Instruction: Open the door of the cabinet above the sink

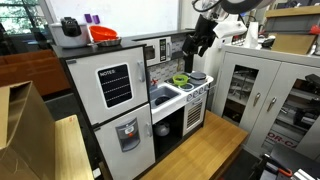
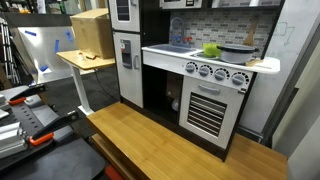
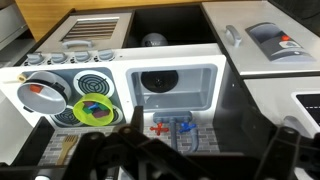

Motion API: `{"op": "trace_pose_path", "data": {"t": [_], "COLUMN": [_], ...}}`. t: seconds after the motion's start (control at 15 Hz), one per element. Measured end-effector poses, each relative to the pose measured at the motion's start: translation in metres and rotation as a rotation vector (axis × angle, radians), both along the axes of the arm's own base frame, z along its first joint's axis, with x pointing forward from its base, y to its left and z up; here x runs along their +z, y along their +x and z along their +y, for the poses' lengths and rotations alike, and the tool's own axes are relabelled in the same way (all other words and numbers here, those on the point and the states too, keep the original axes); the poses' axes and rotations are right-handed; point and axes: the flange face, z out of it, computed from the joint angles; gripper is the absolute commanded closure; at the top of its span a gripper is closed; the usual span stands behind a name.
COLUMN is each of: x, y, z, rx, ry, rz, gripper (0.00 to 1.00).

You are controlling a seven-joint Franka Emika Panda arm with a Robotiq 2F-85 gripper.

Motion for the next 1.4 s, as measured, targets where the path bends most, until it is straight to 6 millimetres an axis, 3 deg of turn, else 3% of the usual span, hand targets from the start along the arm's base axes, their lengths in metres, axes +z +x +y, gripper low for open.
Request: {"op": "trace_pose_path", "data": {"t": [0.2,0.47,1.0,1.4], "x": [-0.016,-0.036,0.008,0.006], "y": [0.006,0.030,0.095,0.102], "z": [-0.015,-0.037,-0.067,-0.068], "rx": [-0.051,-0.072,0.172,0.186], "ry": [0.012,0.011,-0.045,-0.046], "rz": [0.032,0.067,0.000,0.015], "gripper": [0.00,0.00,0.00,0.00]}}
